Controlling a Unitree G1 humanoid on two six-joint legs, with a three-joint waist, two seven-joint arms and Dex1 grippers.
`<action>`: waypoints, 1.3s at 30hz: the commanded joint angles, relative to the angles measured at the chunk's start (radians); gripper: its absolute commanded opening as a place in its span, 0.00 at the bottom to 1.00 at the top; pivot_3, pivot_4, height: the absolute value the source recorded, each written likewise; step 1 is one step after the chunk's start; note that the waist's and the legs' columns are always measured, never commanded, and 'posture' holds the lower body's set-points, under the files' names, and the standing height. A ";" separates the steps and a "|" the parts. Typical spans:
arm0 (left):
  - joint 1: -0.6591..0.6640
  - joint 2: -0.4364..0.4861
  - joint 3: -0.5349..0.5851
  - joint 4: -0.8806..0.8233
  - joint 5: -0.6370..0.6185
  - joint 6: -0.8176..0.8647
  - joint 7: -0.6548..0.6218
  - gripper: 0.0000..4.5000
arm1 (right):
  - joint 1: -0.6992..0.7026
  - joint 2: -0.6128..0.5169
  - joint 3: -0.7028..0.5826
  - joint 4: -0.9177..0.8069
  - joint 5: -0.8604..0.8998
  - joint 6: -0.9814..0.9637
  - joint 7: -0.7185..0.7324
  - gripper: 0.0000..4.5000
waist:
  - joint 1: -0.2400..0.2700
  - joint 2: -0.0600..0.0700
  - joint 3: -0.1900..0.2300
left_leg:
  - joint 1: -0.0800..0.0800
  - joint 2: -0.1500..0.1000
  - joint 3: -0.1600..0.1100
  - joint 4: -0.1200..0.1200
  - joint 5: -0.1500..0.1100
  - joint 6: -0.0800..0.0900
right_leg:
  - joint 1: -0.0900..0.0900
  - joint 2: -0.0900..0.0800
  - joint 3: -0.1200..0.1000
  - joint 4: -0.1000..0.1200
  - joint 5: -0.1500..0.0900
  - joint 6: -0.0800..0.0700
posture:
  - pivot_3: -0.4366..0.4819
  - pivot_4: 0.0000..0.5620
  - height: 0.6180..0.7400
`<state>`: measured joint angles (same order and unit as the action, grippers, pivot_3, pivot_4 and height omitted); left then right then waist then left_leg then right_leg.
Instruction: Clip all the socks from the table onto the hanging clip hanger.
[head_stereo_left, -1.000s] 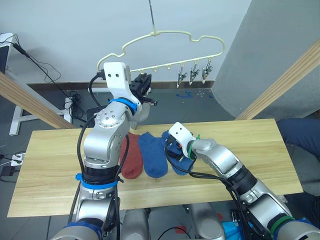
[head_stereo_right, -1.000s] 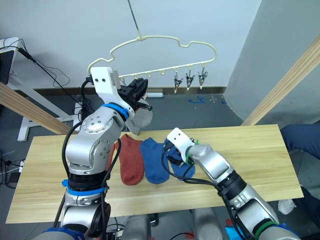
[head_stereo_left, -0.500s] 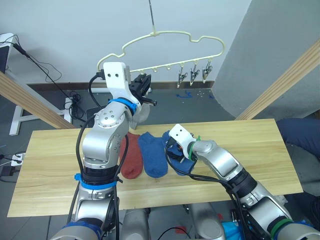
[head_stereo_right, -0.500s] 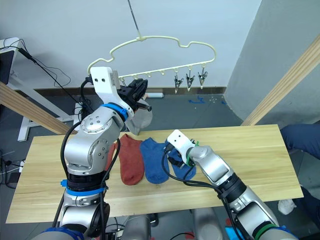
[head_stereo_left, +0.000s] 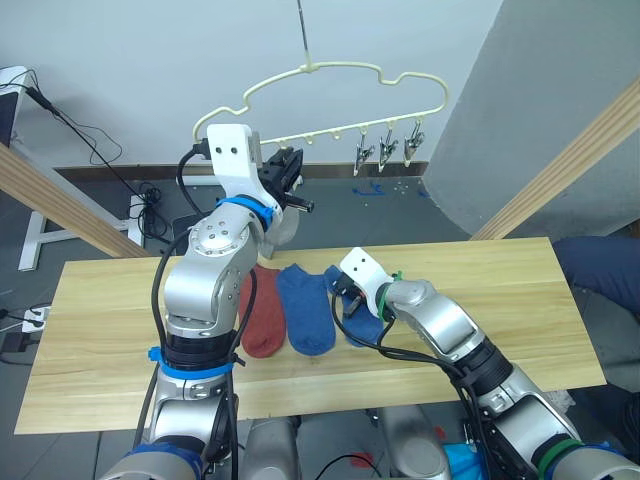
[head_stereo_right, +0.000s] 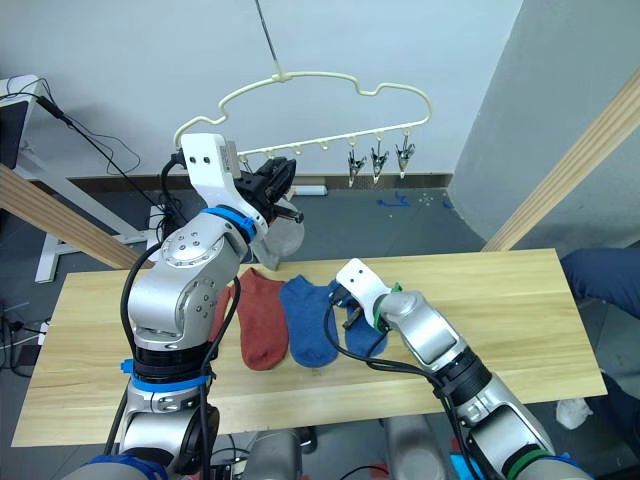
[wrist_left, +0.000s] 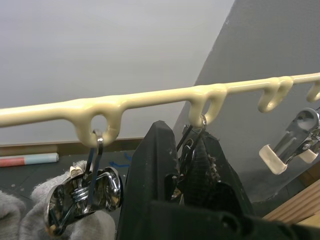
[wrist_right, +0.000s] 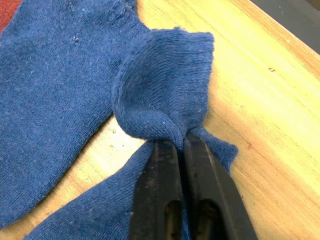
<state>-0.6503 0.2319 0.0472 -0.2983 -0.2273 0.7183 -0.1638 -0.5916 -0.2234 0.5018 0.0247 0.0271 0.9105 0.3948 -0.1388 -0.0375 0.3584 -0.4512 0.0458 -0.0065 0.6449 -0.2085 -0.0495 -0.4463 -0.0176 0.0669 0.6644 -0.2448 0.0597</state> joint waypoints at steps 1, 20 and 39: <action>-0.006 -0.004 0.009 -0.036 -0.013 0.001 -0.003 0.05 | 0.019 0.003 -0.008 -0.023 -0.009 0.009 0.009 0.00 | 0.000 0.000 0.000 | 0.000 0.000 0.000 0.000 0.000 0.000 | 0.000 0.000 0.000 0.000 0.000 0.000 | 0.22 0.69 1.00; -0.083 0.027 0.152 -0.077 -0.213 0.219 -0.013 0.05 | -0.043 0.121 -0.211 -0.284 0.087 0.170 -0.026 0.00 | -0.001 0.000 0.000 | 0.000 0.000 -0.002 0.000 0.000 0.000 | 0.000 0.000 -0.001 0.001 0.000 0.000 | 0.25 0.68 1.00; -0.124 0.043 0.193 -0.062 -0.279 0.261 0.007 0.05 | -0.223 0.233 -0.263 -0.142 0.112 0.075 -0.052 0.00 | 0.010 0.000 0.000 | -0.001 -0.001 -0.004 0.000 0.000 0.000 | 0.000 -0.001 -0.004 0.001 0.000 -0.001 | 0.27 0.63 1.00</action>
<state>-0.7539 0.2720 0.2364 -0.3265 -0.4909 1.0009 -0.1552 -0.7889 -0.0020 0.2512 -0.0988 0.1272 1.0126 0.3438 -0.1284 -0.0370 0.3586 -0.4525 0.0452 -0.0106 0.6448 -0.2085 -0.0499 -0.4464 -0.0191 0.0627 0.6653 -0.2445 0.0592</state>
